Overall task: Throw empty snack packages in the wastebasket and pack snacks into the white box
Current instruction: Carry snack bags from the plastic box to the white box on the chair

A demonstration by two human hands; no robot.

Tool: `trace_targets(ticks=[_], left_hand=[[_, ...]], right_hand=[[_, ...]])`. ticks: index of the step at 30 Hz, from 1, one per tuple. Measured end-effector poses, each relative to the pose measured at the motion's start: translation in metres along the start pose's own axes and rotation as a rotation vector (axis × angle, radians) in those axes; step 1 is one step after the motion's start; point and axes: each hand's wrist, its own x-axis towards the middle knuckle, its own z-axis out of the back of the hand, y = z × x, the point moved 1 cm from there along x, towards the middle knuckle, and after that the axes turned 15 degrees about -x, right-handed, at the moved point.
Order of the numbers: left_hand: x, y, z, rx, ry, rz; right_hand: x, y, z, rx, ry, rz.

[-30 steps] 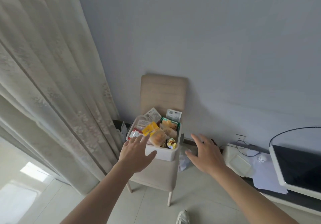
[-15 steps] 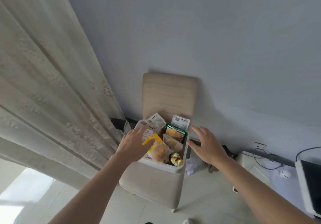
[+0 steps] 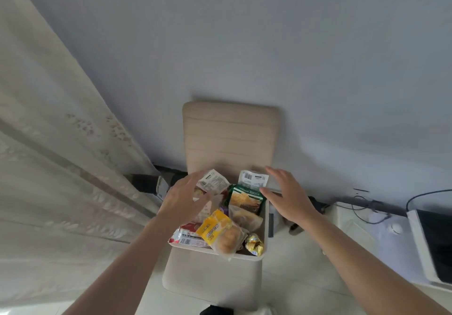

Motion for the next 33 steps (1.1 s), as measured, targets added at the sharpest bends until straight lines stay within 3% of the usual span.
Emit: trace_targets(ticks=[8,14,21,33], left_hand=[[0.085,0.061,0.000,-0.029,0.077,-0.066],[0.128,0.114,-0.044,-0.096,0.208,-0.165],[0.168,0.179,-0.086,-0.079,0.223,-0.223],[0.210,0.191,-0.114,-0.311,0.200,-0.170]], right_hand=[[0.053,-0.003,-0.045,0.080,-0.033,-0.104],[0.081,-0.042,-0.103,0.174,-0.065,-0.178],[0.099,-0.090,-0.175,0.268,-0.060,-0.208],[0.130,-0.108,-0.220,0.596,-0.108,-0.215]])
